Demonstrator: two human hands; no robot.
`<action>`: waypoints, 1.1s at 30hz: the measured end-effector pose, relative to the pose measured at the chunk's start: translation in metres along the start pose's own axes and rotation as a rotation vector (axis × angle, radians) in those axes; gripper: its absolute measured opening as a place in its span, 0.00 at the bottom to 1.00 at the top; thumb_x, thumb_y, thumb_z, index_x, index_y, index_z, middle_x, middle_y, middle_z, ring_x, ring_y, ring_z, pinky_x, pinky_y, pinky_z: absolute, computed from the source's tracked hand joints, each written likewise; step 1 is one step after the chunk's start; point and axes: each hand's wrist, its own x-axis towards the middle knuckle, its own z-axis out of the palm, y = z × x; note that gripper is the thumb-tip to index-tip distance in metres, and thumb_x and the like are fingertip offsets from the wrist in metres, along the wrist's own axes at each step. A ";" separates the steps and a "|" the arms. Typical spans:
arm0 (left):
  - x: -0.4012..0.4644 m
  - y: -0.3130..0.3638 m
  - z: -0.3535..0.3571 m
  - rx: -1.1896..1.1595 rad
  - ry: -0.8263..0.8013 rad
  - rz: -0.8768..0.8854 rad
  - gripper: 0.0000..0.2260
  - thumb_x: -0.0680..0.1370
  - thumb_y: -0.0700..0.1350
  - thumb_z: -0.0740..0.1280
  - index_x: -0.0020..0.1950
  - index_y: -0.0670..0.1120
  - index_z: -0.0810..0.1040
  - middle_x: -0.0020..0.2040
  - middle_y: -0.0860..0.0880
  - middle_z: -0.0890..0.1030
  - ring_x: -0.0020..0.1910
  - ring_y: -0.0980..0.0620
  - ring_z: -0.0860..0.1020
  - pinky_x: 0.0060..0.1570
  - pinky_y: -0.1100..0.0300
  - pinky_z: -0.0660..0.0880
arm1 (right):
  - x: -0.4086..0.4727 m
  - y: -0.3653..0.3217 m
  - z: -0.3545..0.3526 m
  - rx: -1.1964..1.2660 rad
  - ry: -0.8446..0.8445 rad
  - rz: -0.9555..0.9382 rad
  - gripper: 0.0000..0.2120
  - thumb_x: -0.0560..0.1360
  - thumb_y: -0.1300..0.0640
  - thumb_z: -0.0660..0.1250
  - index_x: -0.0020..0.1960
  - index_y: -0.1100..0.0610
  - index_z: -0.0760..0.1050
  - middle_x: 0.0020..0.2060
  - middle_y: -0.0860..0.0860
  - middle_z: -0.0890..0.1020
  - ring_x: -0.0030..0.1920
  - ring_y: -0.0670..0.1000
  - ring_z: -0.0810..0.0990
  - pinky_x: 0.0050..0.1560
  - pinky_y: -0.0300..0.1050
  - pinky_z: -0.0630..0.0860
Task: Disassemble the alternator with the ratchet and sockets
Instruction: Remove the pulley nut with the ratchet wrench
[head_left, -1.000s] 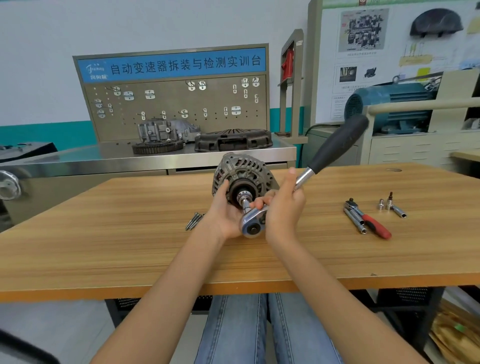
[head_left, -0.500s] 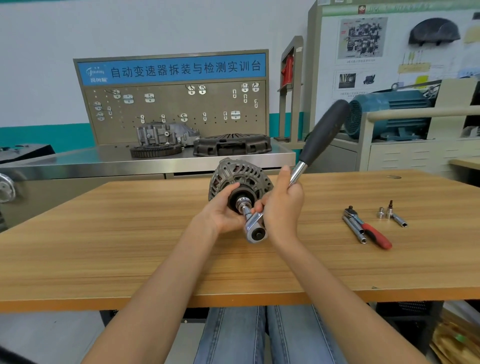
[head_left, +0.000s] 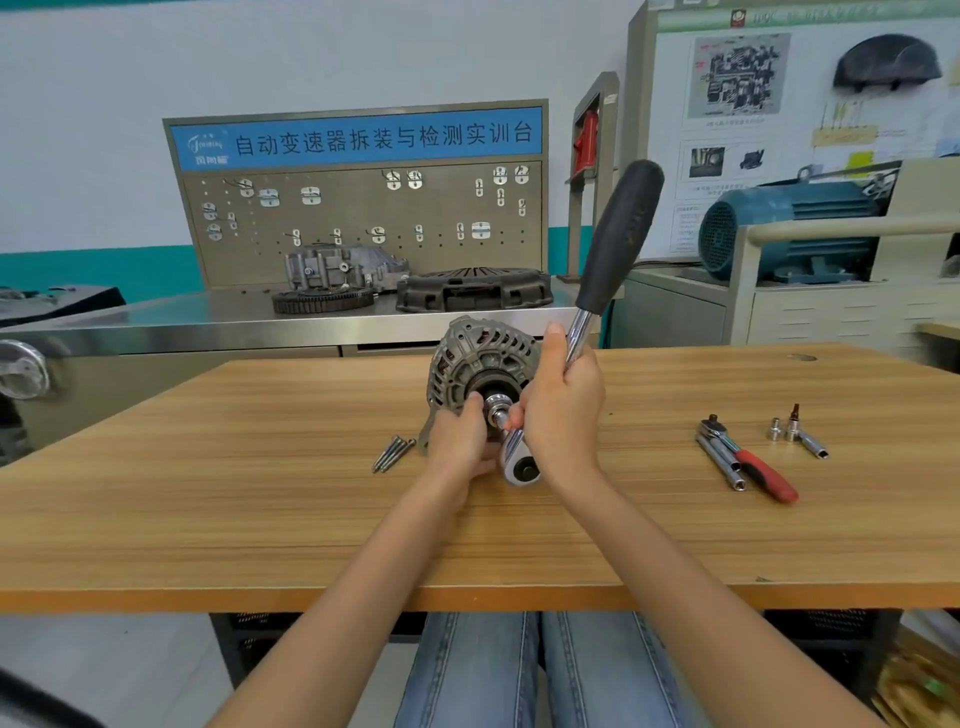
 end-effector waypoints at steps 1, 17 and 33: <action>0.000 -0.004 0.001 0.030 0.053 0.055 0.19 0.83 0.52 0.56 0.66 0.40 0.68 0.47 0.46 0.79 0.35 0.55 0.76 0.30 0.60 0.72 | -0.001 0.000 0.000 -0.002 -0.006 -0.001 0.15 0.81 0.48 0.53 0.39 0.54 0.63 0.23 0.50 0.67 0.20 0.50 0.69 0.21 0.41 0.69; -0.019 -0.006 0.013 -0.544 -0.296 -0.218 0.32 0.81 0.54 0.52 0.16 0.47 0.65 0.18 0.51 0.69 0.17 0.54 0.71 0.21 0.69 0.69 | -0.009 0.004 0.001 0.065 0.024 0.013 0.15 0.81 0.49 0.54 0.39 0.55 0.64 0.24 0.52 0.68 0.22 0.51 0.69 0.21 0.39 0.67; -0.008 -0.012 0.003 0.043 -0.228 -0.105 0.21 0.81 0.60 0.43 0.59 0.53 0.70 0.41 0.41 0.81 0.25 0.50 0.80 0.24 0.58 0.77 | 0.005 -0.003 0.000 0.010 -0.105 0.001 0.18 0.81 0.49 0.54 0.35 0.55 0.63 0.23 0.50 0.65 0.27 0.57 0.67 0.26 0.47 0.66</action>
